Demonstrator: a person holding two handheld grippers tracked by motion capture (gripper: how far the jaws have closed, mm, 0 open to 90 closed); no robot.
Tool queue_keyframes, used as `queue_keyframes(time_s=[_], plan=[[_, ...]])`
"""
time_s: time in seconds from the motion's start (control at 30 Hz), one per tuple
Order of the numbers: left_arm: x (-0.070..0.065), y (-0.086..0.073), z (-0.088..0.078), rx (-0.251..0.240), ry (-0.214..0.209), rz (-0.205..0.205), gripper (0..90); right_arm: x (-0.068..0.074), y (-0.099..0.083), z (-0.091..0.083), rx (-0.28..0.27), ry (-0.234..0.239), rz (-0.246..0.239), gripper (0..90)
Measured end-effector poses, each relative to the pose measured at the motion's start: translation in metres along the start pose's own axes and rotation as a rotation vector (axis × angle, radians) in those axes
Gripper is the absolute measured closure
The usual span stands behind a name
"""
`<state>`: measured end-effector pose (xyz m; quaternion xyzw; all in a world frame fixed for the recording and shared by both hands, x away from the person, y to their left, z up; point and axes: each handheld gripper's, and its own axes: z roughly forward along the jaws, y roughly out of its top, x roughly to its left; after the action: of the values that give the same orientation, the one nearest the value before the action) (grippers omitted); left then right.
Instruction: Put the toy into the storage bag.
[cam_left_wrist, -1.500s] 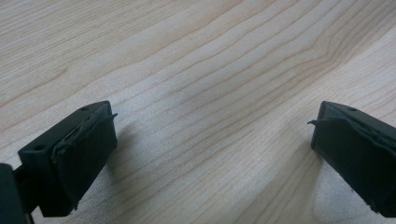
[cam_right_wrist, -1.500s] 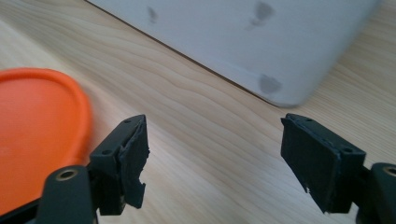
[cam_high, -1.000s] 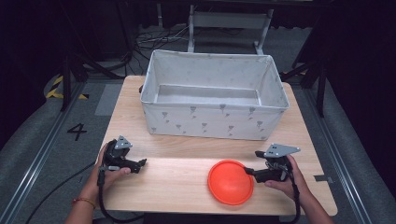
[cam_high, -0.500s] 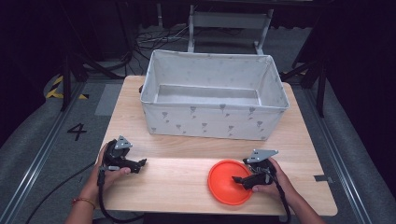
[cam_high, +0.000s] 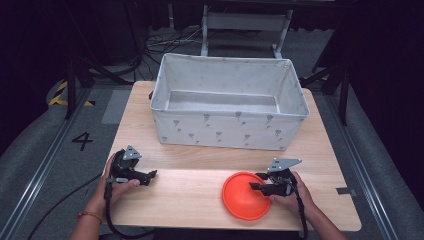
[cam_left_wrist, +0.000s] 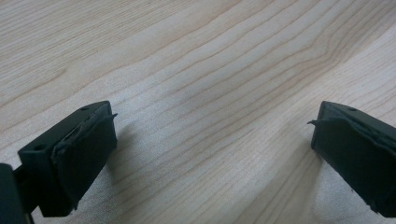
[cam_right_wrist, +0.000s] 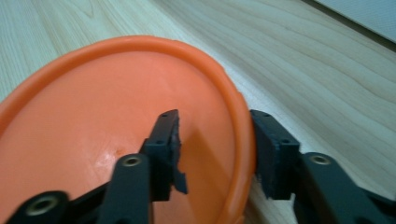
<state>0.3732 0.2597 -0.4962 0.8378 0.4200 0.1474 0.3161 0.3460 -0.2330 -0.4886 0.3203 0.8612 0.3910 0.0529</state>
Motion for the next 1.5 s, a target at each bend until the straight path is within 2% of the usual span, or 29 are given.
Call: queue_keyframes(time_s=[0.13,0.17,0.23,0.33,0.53,0.57,0.7,0.9,1.2,1.33,1.5], plan=[[0.0,0.0,0.0,0.0,0.0,0.0,0.5,-0.002,0.001,-0.003,-0.008,0.008,0.014,65.2],[0.0,0.0,0.0,0.001,0.0,0.0,0.5,-0.002,0.003,-0.007,-0.022,0.02,0.004,69.7],[0.0,0.0,0.0,0.001,0.0,0.0,0.5,-0.002,0.004,-0.012,-0.04,0.027,-0.002,72.9],[0.0,0.0,0.0,0.0,0.001,0.0,0.5,-0.001,0.006,-0.015,-0.046,0.029,-0.01,74.4],[0.0,0.0,0.0,0.001,0.001,0.0,0.5,0.005,0.014,-0.027,-0.081,0.033,-0.061,79.0],[0.0,0.0,0.0,0.001,0.001,0.0,0.5,0.009,0.017,-0.034,-0.098,0.04,-0.078,80.7],[0.0,0.0,0.0,0.001,0.001,0.0,0.5,0.011,0.021,-0.044,-0.122,0.045,-0.089,82.1],[0.0,0.0,0.0,0.001,0.0,0.0,0.5,0.016,0.026,-0.06,-0.136,-0.012,-0.155,82.2],[0.0,0.0,0.0,0.0,0.011,-0.002,0.5,0.018,0.037,-0.084,-0.173,-0.064,-0.196,82.4],[-0.001,0.0,-0.001,0.003,0.01,-0.005,0.5,0.02,0.04,-0.09,-0.171,-0.079,-0.207,82.5],[-0.001,0.0,-0.001,0.004,0.009,-0.005,0.6,0.024,0.049,-0.097,-0.151,-0.115,-0.246,82.5]])
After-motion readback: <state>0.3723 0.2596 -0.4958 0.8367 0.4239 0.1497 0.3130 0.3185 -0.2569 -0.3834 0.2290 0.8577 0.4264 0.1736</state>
